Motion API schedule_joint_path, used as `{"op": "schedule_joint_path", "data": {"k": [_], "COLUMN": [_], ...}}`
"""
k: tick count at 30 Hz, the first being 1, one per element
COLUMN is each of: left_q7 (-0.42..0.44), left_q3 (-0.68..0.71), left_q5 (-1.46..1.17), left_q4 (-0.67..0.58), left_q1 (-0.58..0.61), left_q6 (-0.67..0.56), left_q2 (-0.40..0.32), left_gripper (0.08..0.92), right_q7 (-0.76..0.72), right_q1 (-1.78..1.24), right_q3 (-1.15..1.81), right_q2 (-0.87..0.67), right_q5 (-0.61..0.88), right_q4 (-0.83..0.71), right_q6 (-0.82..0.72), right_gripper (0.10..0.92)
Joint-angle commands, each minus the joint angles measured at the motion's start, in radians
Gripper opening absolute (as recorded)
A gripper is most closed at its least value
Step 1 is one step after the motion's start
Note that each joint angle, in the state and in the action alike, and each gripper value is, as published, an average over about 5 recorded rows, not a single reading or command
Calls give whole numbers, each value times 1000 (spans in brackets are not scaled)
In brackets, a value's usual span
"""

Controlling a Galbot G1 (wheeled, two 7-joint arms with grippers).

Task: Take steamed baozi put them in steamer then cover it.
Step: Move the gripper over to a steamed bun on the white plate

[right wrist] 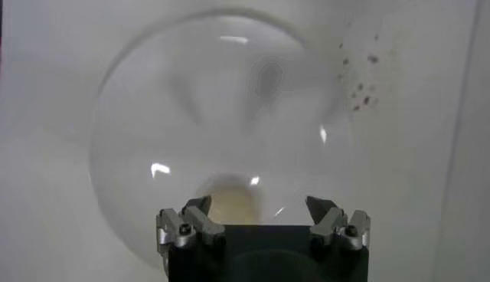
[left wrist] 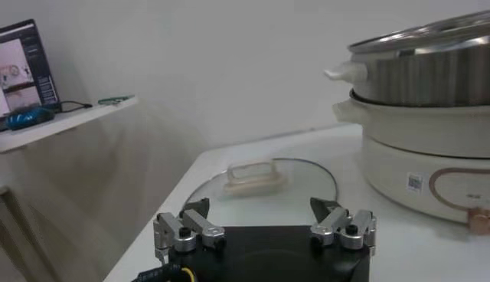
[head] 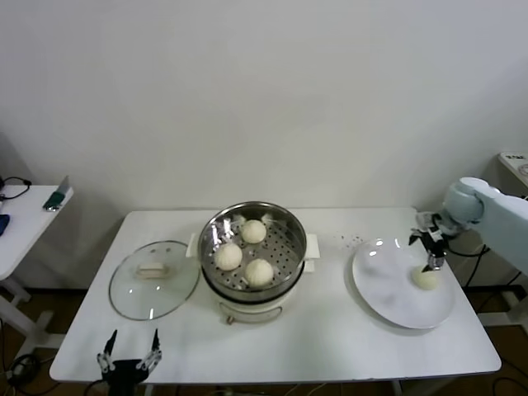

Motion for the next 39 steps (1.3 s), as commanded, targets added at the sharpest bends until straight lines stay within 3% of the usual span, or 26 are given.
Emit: {"op": "schedule_joint_path", "data": {"k": [1,28,39], "left_q7": [1,12,11], "left_q3": [1,-7,-7], "left_q5": [10,6,-2], "left_q4": [6,20,20], "left_q1": [2,12,15], "left_q6": [0,-13,-15], "left_q2": [-4,-5,-6], "left_gripper": [823,823,823], "right_q7": [-7,-9,-23], "right_q1": [-177,-169,-153], "right_q3": [185,180,163], "right_q2": [20,164,155], "right_q5": [-132,-172,-166], "right_q4": [-149,-262,-263], "right_q6": [37,75,86], "right_gripper": [823,821,735]}}
